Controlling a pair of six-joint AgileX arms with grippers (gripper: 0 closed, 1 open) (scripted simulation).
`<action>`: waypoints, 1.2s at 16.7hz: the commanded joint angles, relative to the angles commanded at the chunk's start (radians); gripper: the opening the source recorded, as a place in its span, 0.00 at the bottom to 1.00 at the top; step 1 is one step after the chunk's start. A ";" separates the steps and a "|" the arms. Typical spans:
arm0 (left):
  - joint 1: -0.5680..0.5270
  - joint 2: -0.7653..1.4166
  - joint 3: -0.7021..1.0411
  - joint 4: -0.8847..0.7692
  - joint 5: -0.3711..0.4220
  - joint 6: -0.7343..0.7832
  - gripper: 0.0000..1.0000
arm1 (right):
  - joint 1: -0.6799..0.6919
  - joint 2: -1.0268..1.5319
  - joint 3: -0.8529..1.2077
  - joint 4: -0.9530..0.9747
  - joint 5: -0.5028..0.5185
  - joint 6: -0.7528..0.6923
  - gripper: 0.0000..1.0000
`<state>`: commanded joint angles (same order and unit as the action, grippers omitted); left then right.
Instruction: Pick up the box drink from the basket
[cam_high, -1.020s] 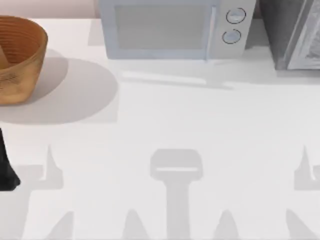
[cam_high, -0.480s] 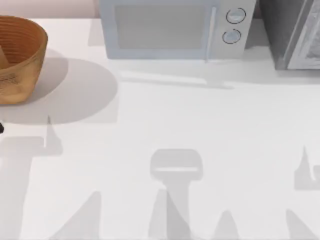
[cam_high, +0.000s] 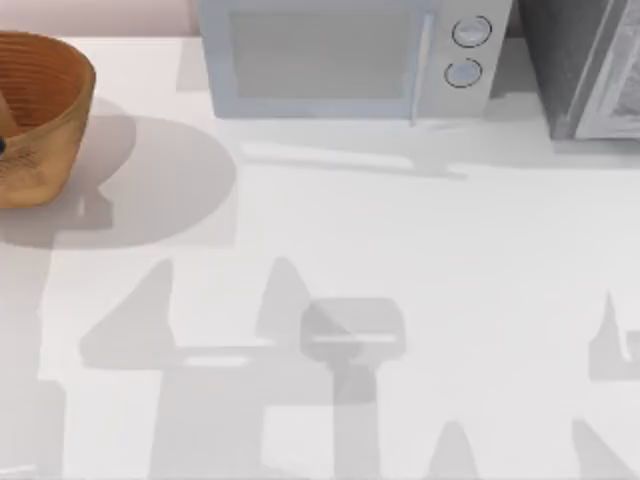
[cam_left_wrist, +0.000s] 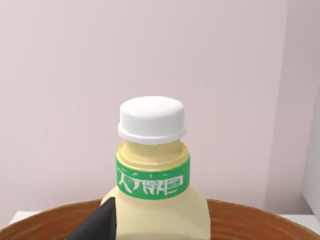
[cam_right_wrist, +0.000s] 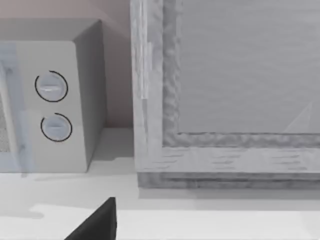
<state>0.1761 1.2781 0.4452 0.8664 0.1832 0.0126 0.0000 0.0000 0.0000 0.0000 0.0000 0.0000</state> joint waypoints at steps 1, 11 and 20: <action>0.010 0.085 0.026 0.053 0.014 0.000 1.00 | 0.000 0.000 0.000 0.000 0.000 0.000 1.00; 0.072 0.637 0.194 0.398 0.101 0.000 1.00 | 0.000 0.000 0.000 0.000 0.000 0.000 1.00; 0.066 0.651 0.217 0.391 0.096 0.001 1.00 | 0.000 0.000 0.000 0.000 0.000 0.000 1.00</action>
<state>0.2421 1.9293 0.6621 1.2575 0.2793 0.0136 0.0000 0.0000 0.0000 0.0000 0.0000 0.0000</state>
